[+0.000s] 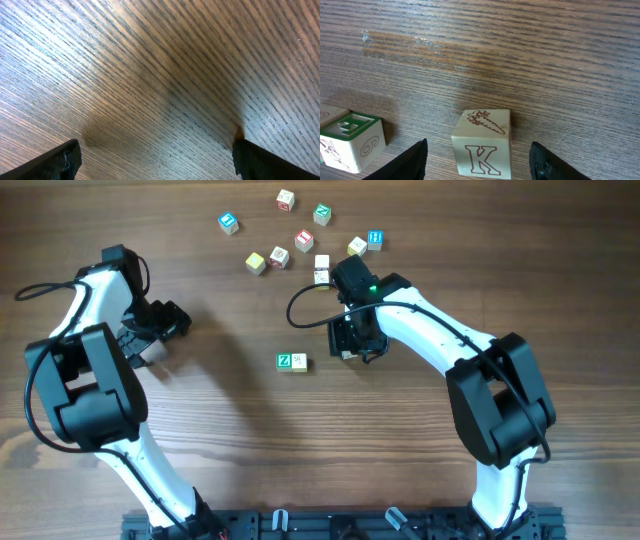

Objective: Form a horizontal line
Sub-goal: 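Carry the K block toward the right end of the row, then lower the K block beside the row and open the right gripper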

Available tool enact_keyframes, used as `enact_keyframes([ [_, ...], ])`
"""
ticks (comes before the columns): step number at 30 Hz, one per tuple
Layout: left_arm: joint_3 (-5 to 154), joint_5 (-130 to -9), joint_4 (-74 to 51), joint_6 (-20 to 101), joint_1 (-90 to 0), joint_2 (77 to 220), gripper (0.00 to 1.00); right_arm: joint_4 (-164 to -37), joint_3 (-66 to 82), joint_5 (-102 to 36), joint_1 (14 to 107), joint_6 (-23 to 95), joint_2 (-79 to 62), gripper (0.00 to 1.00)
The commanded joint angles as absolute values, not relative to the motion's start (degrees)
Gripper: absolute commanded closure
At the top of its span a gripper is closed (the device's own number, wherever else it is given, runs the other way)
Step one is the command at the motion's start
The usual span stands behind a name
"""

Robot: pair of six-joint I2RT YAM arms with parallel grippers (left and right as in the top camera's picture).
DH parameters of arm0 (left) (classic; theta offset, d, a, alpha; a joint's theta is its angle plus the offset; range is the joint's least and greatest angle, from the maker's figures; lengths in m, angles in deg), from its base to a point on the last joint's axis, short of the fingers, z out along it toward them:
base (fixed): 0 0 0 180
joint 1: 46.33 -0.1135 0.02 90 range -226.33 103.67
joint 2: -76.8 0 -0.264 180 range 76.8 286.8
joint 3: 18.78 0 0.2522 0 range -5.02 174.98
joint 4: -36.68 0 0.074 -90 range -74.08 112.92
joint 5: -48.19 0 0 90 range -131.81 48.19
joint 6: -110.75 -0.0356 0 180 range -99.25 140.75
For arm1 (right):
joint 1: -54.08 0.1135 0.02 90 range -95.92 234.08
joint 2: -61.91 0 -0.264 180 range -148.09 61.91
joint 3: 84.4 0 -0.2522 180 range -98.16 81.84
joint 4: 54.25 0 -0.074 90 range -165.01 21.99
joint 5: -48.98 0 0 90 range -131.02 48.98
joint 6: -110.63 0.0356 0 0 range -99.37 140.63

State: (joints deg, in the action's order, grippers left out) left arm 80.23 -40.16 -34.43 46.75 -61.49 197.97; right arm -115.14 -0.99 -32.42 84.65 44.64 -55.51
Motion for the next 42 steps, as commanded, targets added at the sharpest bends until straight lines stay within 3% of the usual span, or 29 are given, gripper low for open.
enact_keyframes([
  [1,79.6,-38.3,-34.3,46.7,-61.9,199.2,0.0,-114.6,-0.3,-32.1,84.8,44.8,-56.0,0.36],
  [5,79.6,-38.3,-34.3,46.7,-61.9,199.2,0.0,-113.8,-0.3,-32.3,84.8,44.6,-56.1,0.62],
  [10,79.6,-38.3,-34.3,46.7,-61.9,199.2,0.0,-113.9,-0.3,-32.4,84.8,44.6,-56.1,0.67],
  [17,79.6,-38.3,-34.3,46.7,-61.9,199.2,0.0,-114.3,-0.3,-21.8,85.5,46.5,-56.1,0.69],
  [42,79.6,-38.3,-34.3,46.7,-61.9,199.2,0.0,-117.8,-0.3,-23.0,90.5,51.0,-56.1,0.68],
])
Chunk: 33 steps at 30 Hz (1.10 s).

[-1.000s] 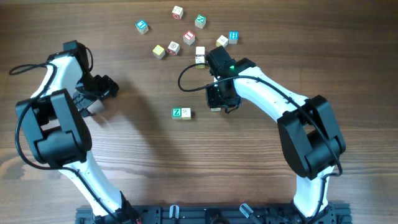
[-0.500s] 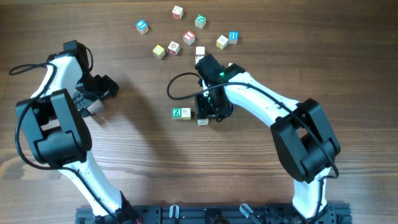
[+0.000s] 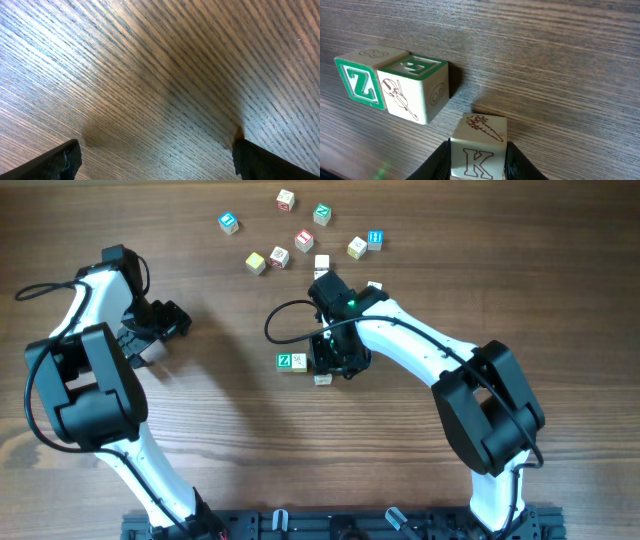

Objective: Form a horizontal line
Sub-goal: 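Lower the K block beside the row and open the right gripper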

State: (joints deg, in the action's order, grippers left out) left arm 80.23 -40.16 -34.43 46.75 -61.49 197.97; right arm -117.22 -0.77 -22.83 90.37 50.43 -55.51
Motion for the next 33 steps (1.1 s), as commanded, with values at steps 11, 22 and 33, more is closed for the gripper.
enact_keyframes([
  [11,79.6,-38.3,-34.3,46.7,-61.9,199.2,0.0,-118.2,-0.3,-23.2,90.5,51.0,-56.1,0.67],
  [22,79.6,-38.3,-34.3,46.7,-61.9,199.2,0.0,-118.2,-0.3,-23.8,90.5,50.8,-56.1,0.59],
  [33,79.6,-38.3,-34.3,46.7,-61.9,199.2,0.0,-118.2,-0.3,-23.8,90.5,50.8,-56.1,0.3],
])
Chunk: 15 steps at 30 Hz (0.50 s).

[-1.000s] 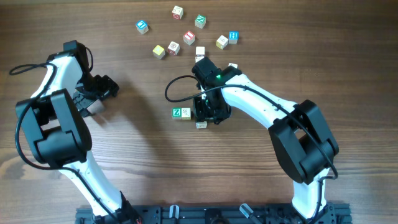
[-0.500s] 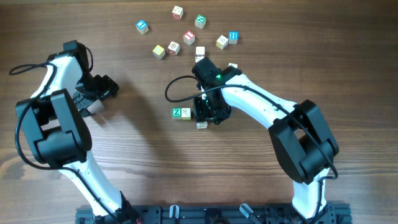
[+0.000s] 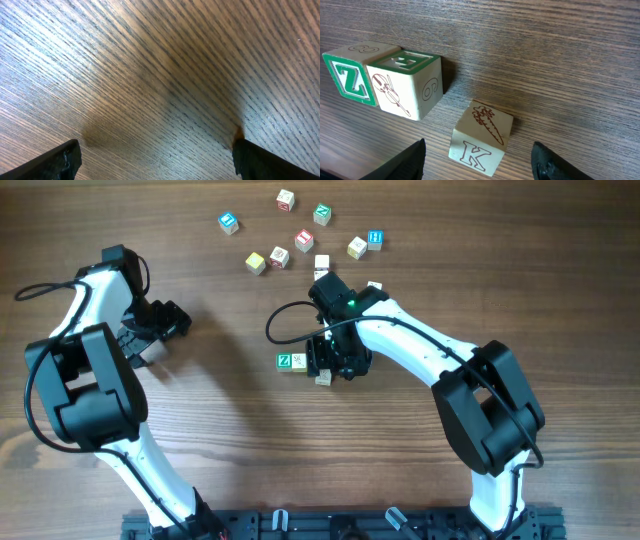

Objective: Form a horizontal line
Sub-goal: 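Lower the K block beside the row and open the right gripper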

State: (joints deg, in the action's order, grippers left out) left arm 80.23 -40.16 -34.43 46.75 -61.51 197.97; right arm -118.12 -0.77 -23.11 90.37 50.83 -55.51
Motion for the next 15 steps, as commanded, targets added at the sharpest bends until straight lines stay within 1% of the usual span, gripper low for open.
enact_keyframes([
  [1,79.6,-38.3,-34.3,46.7,-61.9,199.2,0.0,-118.2,-0.3,-23.8,90.5,50.8,-56.1,0.27],
  [3,79.6,-38.3,-34.3,46.7,-61.9,199.2,0.0,-118.2,-0.3,-23.8,90.5,50.8,-56.0,0.19],
  [4,79.6,-38.3,-34.3,46.7,-61.9,199.2,0.0,-118.2,-0.4,-23.8,90.5,50.6,-56.0,0.13],
  [5,79.6,-38.3,-34.3,46.7,-61.9,199.2,0.0,-118.2,-0.4,-23.8,90.4,50.6,-56.0,0.09],
  [12,79.6,-38.3,-34.3,46.7,-61.9,199.2,0.0,-121.7,-3.6,-23.8,89.1,50.1,-54.8,0.0],
  [15,79.6,-38.3,-34.3,46.7,-61.9,199.2,0.0,-121.6,-3.8,-23.8,89.1,50.1,-53.4,0.0],
])
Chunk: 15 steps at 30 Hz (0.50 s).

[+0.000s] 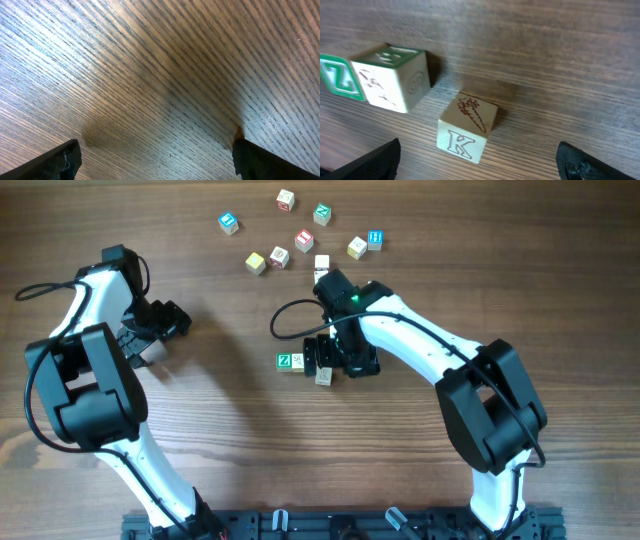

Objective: Form a horizontal line
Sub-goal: 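Lower the K block beside the row and open the right gripper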

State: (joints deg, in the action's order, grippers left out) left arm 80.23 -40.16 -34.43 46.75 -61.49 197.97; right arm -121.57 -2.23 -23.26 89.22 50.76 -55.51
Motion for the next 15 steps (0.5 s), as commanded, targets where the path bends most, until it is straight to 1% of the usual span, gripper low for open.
enact_keyframes([
  [1,79.6,-38.3,-34.3,46.7,-61.9,199.2,0.0,-121.6,-3.8,-23.8,89.1,50.0,-52.9,0.0],
  [11,79.6,-38.3,-34.3,46.7,-61.9,199.2,0.0,-121.6,-3.8,-23.7,87.5,49.1,-52.1,0.0],
  [15,79.6,-38.3,-34.3,46.7,-61.9,199.2,0.0,-121.4,-4.4,-21.5,86.7,49.1,-52.0,0.0],
])
